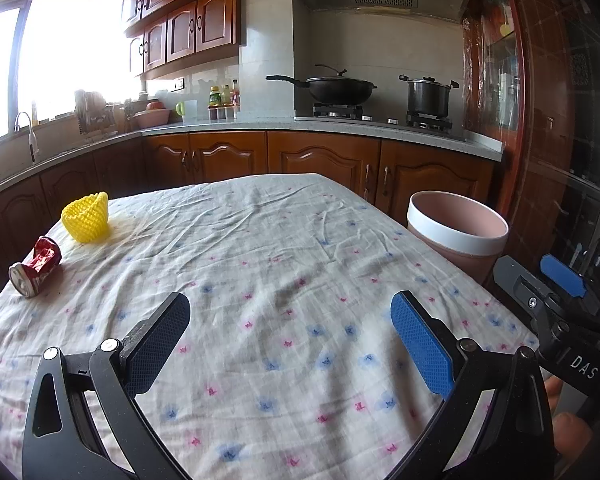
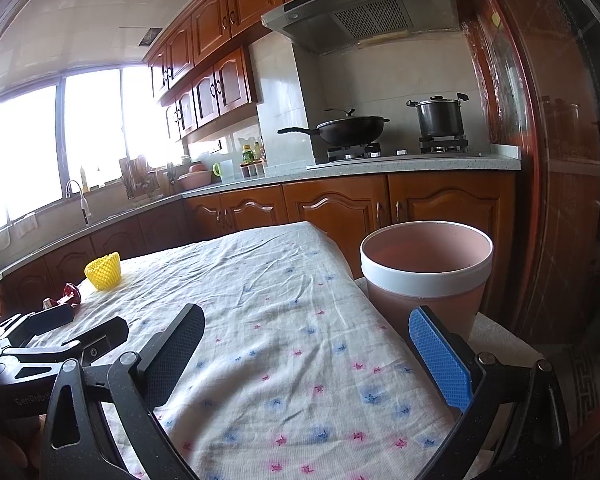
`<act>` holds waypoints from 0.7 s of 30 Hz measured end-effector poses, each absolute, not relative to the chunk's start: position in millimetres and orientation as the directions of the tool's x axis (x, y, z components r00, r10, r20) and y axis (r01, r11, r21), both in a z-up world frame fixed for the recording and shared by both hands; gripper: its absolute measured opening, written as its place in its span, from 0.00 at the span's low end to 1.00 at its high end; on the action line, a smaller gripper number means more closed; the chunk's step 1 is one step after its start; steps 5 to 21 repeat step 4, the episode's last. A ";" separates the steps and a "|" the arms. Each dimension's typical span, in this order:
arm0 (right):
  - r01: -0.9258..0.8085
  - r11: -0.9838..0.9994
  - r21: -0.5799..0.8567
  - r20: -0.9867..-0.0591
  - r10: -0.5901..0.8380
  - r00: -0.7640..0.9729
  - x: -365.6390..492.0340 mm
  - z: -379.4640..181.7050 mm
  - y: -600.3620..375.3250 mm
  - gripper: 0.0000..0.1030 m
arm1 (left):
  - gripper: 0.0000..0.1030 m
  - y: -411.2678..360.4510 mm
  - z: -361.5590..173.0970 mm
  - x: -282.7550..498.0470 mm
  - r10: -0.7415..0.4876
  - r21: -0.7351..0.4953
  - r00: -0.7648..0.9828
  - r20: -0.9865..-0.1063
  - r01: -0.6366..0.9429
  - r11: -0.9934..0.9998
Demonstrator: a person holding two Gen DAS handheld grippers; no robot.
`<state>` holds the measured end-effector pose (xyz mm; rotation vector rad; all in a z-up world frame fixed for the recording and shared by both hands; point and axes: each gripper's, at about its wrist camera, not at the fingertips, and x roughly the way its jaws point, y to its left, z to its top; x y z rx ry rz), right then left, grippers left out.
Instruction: Collect trash
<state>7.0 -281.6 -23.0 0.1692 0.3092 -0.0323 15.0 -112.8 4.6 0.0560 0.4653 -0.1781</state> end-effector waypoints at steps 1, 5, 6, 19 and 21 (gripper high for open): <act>0.058 0.985 0.161 -0.306 -0.006 0.952 7.4 -23.6 -282.0 1.00 | 1.00 -112.3 4.5 15.4 -0.158 0.014 0.878 -0.451 0.184 0.983; 0.058 0.985 0.163 -0.306 -0.005 0.952 7.3 -24.0 -282.2 1.00 | 1.00 -111.9 4.3 15.9 -0.161 0.012 0.878 -0.452 0.187 0.982; 0.058 0.985 0.163 -0.306 -0.005 0.952 7.3 -24.0 -282.2 1.00 | 1.00 -111.9 4.3 15.9 -0.161 0.012 0.878 -0.452 0.187 0.982; 0.058 0.985 0.163 -0.306 -0.005 0.952 7.3 -24.0 -282.2 1.00 | 1.00 -111.9 4.3 15.9 -0.161 0.012 0.878 -0.452 0.187 0.982; 0.058 0.985 0.163 -0.306 -0.005 0.952 7.3 -24.0 -282.2 1.00 | 1.00 -111.9 4.3 15.9 -0.161 0.012 0.878 -0.452 0.187 0.982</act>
